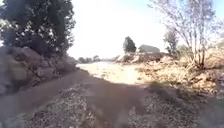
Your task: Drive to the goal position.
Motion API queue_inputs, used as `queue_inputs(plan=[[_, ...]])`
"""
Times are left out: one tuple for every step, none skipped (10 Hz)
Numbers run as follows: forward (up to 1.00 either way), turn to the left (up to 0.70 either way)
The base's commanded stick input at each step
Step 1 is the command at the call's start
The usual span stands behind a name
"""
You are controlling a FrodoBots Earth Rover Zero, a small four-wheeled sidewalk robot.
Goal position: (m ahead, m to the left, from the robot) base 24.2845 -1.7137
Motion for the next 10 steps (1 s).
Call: queue_inputs(plan=[[0.50,0.00],[0.50,0.00],[0.50,0.00],[0.50,0.00],[0.50,0.00],[0.50,0.00],[0.50,0.00],[0.50,0.00],[0.50,0.00],[0.50,0.00]])
